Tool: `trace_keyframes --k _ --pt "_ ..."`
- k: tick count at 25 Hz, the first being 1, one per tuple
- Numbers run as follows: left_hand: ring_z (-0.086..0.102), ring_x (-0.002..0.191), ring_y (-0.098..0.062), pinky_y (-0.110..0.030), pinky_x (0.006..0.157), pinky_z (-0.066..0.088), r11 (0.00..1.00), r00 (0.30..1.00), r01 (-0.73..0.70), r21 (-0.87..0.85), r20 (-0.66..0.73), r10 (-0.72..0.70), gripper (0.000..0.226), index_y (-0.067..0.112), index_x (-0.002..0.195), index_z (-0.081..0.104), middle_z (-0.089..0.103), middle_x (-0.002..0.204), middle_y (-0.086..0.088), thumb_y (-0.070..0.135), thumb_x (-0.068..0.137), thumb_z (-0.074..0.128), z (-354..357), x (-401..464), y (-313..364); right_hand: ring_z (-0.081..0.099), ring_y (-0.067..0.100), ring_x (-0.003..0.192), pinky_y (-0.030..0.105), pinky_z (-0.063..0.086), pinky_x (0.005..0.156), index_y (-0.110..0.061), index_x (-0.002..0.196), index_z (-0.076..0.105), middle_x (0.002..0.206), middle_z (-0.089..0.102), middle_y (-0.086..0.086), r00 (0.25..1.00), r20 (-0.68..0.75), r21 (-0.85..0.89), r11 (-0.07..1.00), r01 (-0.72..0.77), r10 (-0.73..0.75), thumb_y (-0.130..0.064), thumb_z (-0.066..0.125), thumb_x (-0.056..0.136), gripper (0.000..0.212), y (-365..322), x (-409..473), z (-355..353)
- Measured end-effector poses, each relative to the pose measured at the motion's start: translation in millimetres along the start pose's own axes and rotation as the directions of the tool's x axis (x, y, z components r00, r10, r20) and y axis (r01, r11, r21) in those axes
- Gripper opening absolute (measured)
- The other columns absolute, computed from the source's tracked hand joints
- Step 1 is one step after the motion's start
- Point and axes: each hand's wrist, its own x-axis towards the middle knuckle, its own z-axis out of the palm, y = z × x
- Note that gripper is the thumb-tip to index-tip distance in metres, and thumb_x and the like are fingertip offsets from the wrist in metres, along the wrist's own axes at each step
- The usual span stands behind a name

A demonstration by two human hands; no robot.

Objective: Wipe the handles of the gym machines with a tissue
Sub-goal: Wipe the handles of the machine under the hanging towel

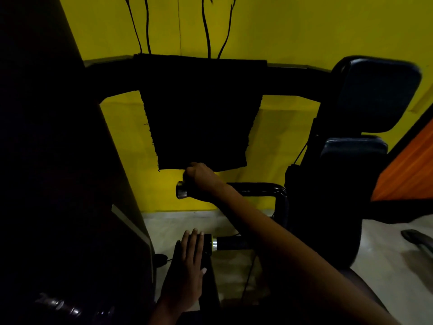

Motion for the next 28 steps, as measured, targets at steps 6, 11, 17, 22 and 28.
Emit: trace_keyframes --k 6,11,17,22,28 --pt "0.017 0.144 -0.033 -0.031 0.116 -0.002 0.998 0.995 -0.04 -0.041 -0.089 0.036 0.067 0.007 0.151 0.021 0.017 0.158 -0.012 0.042 0.095 0.03 -3 -6 -7 0.059 0.033 0.082 0.038 0.054 0.064 0.0 0.107 0.067 0.101 0.06 0.02 0.869 -0.493 0.035 0.999 -0.021 0.035 0.003 0.066 0.079 0.028 55 -60 -15" --pt "0.02 0.143 -0.036 -0.037 0.114 0.007 1.0 0.998 -0.022 0.006 -0.052 0.022 0.075 0.004 0.149 0.024 0.023 0.156 -0.014 0.044 0.086 0.035 -2 -1 -3 0.061 0.031 0.072 0.026 0.047 0.053 0.0 0.105 0.067 0.096 0.06 0.02 0.849 -0.523 -0.062 0.99 -0.125 0.074 0.004 0.072 0.074 0.032 100 -119 -13" --pt "0.017 0.144 -0.036 -0.046 0.113 0.015 0.999 0.999 -0.024 0.047 -0.037 0.025 0.07 0.005 0.15 0.019 0.021 0.156 -0.015 0.049 0.096 0.017 2 0 -5 0.052 0.028 0.07 0.034 0.045 0.05 0.002 0.089 0.062 0.09 0.055 0.017 0.838 -0.534 -0.159 0.961 -0.227 0.11 -0.021 0.042 0.09 0.03 103 -143 -3" --pt "0.017 0.144 -0.035 -0.046 0.114 0.014 0.999 0.999 -0.031 0.039 -0.032 0.033 0.079 0.005 0.15 0.018 0.022 0.156 -0.015 0.041 0.083 0.036 -1 1 -3 0.049 0.028 0.06 0.035 0.042 0.044 0.003 0.1 0.061 0.083 0.051 0.015 0.714 -0.637 0.012 0.93 -0.368 0.29 -0.016 0.048 0.092 0.024 101 -157 11" --pt "0.017 0.144 -0.034 -0.046 0.114 0.017 0.999 1.0 -0.009 0.05 -0.003 0.009 0.08 0.005 0.151 0.016 0.02 0.157 -0.015 0.042 0.083 0.036 0 2 -4 0.051 0.03 0.064 0.035 0.044 0.049 0.003 0.09 0.058 0.087 0.052 0.016 0.564 -0.637 0.253 0.834 -0.491 0.525 -0.005 0.064 0.082 0.013 95 -173 23"
